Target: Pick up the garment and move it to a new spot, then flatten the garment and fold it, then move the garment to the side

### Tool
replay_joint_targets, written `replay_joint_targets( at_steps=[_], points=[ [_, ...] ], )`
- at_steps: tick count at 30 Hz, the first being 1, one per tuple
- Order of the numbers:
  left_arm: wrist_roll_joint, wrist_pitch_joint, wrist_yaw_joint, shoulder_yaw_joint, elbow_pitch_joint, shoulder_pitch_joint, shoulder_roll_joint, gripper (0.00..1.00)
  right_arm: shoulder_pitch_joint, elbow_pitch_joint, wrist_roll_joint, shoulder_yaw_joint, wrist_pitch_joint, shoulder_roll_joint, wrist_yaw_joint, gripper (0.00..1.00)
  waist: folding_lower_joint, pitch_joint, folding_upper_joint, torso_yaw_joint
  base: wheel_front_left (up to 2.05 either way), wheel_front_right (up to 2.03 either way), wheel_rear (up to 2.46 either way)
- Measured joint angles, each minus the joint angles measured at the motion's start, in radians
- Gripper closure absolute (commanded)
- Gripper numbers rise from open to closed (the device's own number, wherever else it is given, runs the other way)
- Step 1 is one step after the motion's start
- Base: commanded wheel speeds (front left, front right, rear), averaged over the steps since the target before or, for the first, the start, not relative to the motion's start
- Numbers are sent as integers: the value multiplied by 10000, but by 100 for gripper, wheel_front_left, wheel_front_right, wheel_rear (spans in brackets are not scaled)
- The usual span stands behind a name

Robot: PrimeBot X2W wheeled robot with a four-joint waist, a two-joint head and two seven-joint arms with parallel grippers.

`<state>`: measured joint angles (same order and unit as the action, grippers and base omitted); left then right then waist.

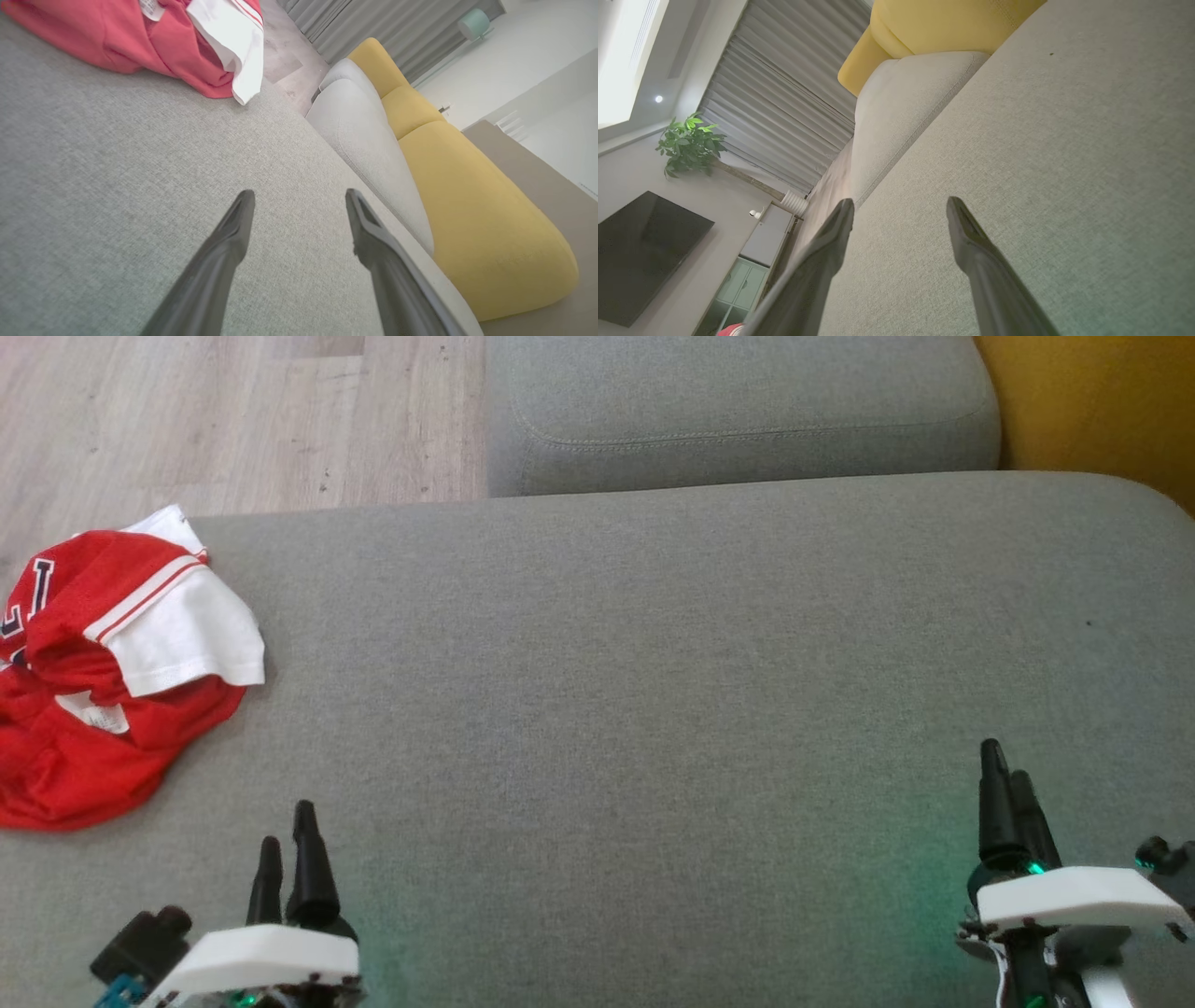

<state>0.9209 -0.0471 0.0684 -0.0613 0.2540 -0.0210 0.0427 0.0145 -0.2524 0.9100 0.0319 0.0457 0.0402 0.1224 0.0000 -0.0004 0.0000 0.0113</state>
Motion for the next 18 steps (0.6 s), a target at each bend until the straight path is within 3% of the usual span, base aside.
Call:
replay_joint_targets(
  at_steps=[18],
  points=[
    [-2313, -527, -345, -163, 297, -13, 44, 0, 0, -35, -2266, -568, 529, 0, 2, 0, 0, 20, 0, 40, 0, 0, 0]
  ],
)
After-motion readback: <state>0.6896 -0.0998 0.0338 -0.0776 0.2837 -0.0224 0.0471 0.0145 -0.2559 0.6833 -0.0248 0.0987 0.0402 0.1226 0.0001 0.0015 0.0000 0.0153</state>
